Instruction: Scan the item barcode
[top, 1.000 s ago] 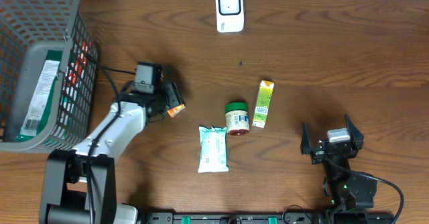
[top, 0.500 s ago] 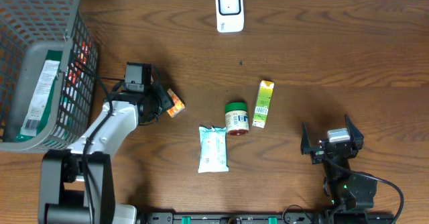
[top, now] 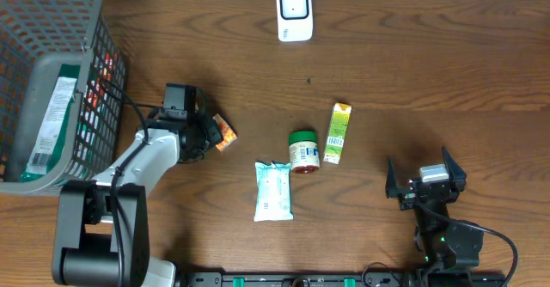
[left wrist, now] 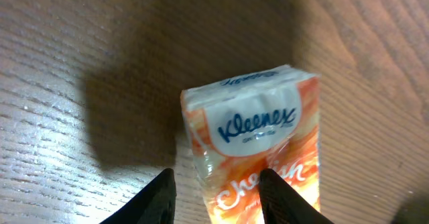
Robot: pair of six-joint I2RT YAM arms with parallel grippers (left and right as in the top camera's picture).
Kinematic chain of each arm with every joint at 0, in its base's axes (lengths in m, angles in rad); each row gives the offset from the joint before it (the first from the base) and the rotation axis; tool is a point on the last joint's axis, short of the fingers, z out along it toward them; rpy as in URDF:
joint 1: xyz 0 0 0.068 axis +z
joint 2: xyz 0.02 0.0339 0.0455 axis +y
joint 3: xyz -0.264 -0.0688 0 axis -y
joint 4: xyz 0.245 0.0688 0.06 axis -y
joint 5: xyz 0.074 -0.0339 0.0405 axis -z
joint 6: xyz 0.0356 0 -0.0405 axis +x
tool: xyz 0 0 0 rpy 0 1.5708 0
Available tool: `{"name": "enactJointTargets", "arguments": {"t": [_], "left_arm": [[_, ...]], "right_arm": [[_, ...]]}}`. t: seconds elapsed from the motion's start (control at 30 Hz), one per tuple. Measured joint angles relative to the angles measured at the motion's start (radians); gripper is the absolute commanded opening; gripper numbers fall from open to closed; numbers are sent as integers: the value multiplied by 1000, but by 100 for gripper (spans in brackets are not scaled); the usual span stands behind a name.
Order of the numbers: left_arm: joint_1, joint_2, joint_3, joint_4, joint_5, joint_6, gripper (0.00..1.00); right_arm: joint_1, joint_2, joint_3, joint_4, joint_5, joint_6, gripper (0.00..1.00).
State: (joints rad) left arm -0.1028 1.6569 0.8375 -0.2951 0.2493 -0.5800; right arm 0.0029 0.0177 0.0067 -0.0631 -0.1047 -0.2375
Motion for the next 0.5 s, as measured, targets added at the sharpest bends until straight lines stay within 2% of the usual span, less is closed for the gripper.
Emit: {"name": "enactJointTargets", "arguments": {"t": [0.1,0.23,0.3,0.37,0.5], "left_arm": [[0,0,-21,34,3,0,36],[0,0,-30,63,13,-1,22],[-1,0,-31,74,14,-3,19],[-1,0,-31,85,14,-3,8],[-1,0,-31,98,11,-5,8]], "right_arm": [[0,0,0,0,0,0,99],[0,0,0,0,0,0,99],[0,0,0,0,0,0,99],[0,0,0,0,0,0,99],[0,0,0,0,0,0,99]]}}
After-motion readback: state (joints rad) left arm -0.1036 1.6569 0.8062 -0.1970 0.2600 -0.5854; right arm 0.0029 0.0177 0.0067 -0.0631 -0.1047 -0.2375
